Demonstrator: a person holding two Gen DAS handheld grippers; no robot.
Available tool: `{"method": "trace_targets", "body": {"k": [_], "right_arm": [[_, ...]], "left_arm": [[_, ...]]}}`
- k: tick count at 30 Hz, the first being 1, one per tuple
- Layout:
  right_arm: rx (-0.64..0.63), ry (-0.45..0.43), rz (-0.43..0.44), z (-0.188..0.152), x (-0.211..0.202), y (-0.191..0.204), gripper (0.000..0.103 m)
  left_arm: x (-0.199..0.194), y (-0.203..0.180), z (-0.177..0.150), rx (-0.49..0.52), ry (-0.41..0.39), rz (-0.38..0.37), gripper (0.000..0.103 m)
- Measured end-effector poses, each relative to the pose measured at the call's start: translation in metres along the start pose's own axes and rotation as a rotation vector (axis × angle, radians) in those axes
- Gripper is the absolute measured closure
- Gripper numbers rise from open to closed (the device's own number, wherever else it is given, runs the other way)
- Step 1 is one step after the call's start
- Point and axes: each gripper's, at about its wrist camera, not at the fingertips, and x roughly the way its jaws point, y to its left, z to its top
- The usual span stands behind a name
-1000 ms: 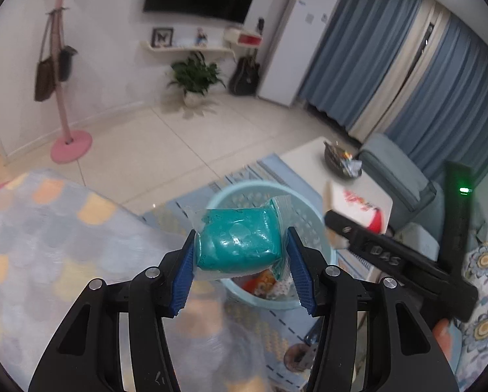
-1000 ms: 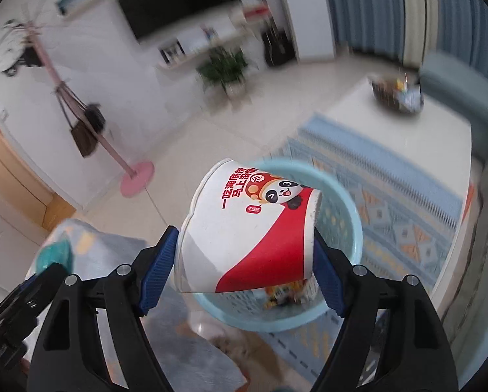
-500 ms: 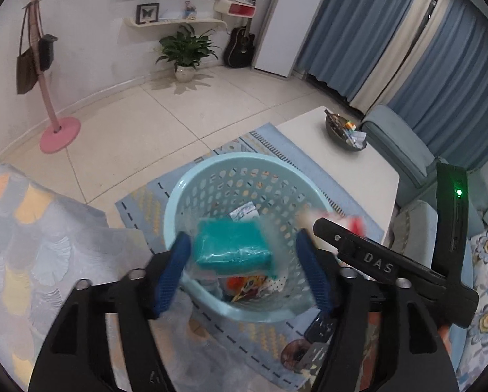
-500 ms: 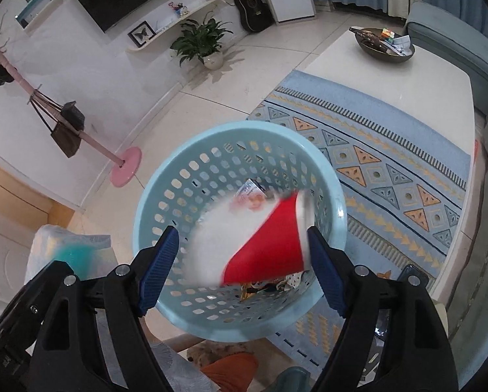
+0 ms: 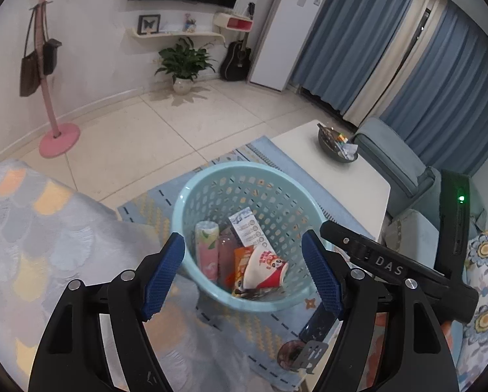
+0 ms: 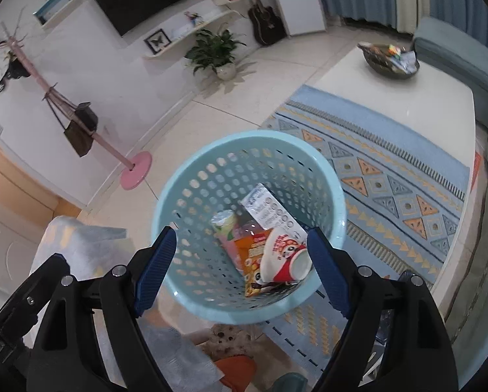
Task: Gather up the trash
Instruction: 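Grasp the pink packet with the left tool while the right tool grasps the card box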
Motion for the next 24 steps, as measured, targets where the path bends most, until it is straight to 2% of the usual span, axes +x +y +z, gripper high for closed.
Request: {"method": "trace_targets", "body": {"k": [5, 8, 12, 15, 19, 21, 24], "right_arm": [[-0.087, -0.049, 0.051, -0.01, -0.032, 0.038, 0.025], [-0.14, -0.074, 0.089, -0.019, -0.049, 0.062, 0.025], [-0.193, -0.096, 0.148, -0.035, -0.065, 0.089, 0.025], [-0.26, -0.096, 0.204, -0.052, -0.078, 0.114, 0.025], [-0.363, -0.091, 0.265, -0.083, -0.091, 0.149, 0.025], [-0.412, -0.076, 0.307, -0.096, -0.095, 0.164, 0.025], [-0.5, -0.035, 0.385, -0.123, -0.097, 0.19, 0.025]], "left_arm": [[-0.034, 0.012, -0.01, -0.026, -0.056, 0.001, 0.03], [-0.061, 0.023, -0.019, -0.033, -0.105, 0.035, 0.03], [-0.109, 0.036, -0.039, -0.014, -0.218, 0.204, 0.03], [-0.146, 0.053, -0.06, -0.035, -0.27, 0.277, 0.03], [-0.194, 0.082, -0.09, -0.058, -0.324, 0.412, 0.028], [-0.215, 0.095, -0.111, -0.051, -0.345, 0.554, 0.023], [-0.24, 0.123, -0.135, -0.096, -0.329, 0.627, 0.023]]}}
